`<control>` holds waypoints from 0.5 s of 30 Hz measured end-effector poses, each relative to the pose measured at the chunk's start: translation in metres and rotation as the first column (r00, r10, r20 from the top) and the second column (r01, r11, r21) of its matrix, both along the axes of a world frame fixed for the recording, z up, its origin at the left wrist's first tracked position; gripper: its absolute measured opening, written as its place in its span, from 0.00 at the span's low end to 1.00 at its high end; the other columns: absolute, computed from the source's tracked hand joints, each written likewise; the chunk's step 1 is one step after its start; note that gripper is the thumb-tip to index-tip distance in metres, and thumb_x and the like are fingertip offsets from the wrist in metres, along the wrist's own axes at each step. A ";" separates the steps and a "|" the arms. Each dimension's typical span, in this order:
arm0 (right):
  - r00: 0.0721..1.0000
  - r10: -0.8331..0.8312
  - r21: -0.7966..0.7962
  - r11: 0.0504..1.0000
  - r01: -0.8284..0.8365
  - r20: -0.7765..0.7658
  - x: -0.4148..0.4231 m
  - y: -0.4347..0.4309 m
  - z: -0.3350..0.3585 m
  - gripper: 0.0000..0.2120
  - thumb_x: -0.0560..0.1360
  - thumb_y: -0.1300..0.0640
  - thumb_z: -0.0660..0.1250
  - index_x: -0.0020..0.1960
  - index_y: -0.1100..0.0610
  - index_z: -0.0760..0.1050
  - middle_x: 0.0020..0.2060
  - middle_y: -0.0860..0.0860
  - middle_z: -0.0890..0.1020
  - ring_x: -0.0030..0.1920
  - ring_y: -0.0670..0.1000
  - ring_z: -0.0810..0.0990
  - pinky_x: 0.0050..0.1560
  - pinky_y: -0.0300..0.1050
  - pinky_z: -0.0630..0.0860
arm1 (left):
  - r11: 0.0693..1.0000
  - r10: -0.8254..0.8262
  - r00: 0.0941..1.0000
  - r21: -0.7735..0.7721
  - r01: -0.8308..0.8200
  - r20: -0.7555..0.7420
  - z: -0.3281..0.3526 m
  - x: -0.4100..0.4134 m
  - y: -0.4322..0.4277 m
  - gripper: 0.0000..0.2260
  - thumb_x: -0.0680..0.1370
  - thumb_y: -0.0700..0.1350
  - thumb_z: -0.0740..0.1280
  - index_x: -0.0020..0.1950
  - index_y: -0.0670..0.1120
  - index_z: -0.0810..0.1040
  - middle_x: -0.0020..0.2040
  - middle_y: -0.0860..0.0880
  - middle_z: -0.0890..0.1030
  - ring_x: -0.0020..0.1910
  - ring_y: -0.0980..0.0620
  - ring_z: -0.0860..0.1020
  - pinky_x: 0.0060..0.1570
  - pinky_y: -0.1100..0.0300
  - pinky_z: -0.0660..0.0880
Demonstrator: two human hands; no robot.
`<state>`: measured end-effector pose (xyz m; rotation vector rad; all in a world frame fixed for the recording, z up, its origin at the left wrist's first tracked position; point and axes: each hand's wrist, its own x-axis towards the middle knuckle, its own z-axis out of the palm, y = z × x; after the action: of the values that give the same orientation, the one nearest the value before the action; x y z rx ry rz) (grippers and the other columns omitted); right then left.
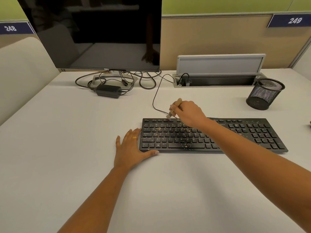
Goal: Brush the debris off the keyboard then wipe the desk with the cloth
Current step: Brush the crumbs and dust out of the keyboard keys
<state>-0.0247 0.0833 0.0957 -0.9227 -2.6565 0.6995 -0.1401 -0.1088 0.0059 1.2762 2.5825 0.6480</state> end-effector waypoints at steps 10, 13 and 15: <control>0.995 0.082 -0.018 0.997 -0.081 0.059 -0.001 0.005 0.002 0.20 0.82 0.50 0.52 0.50 0.59 0.80 0.42 0.51 0.81 0.34 0.46 0.72 0.34 0.41 0.66 | 1.000 0.004 1.000 -0.008 -0.004 -0.004 0.000 0.000 0.000 0.57 0.53 0.81 0.52 0.77 0.53 0.54 0.77 0.55 0.58 0.77 0.57 0.50 0.74 0.47 0.40; 0.984 0.069 0.046 0.996 -0.078 0.162 0.006 0.006 0.006 0.19 0.81 0.50 0.52 0.47 0.58 0.78 0.35 0.48 0.76 0.34 0.46 0.72 0.34 0.41 0.64 | 1.000 0.002 1.000 -0.014 -0.002 0.004 0.002 0.000 -0.001 0.56 0.55 0.82 0.58 0.77 0.53 0.54 0.77 0.54 0.58 0.77 0.57 0.50 0.74 0.47 0.40; 0.980 0.030 0.142 0.988 -0.058 0.196 0.008 0.010 0.010 0.20 0.81 0.50 0.52 0.47 0.61 0.78 0.39 0.52 0.80 0.40 0.53 0.77 0.39 0.44 0.69 | 1.000 0.001 1.000 -0.019 -0.001 0.004 0.003 0.001 -0.001 0.56 0.56 0.81 0.60 0.77 0.53 0.54 0.77 0.54 0.58 0.77 0.57 0.50 0.74 0.48 0.40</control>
<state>-0.0164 0.0933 0.1054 -0.9368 -2.8603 0.4353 -0.1393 -0.1100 0.0090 1.2671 2.5797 0.6239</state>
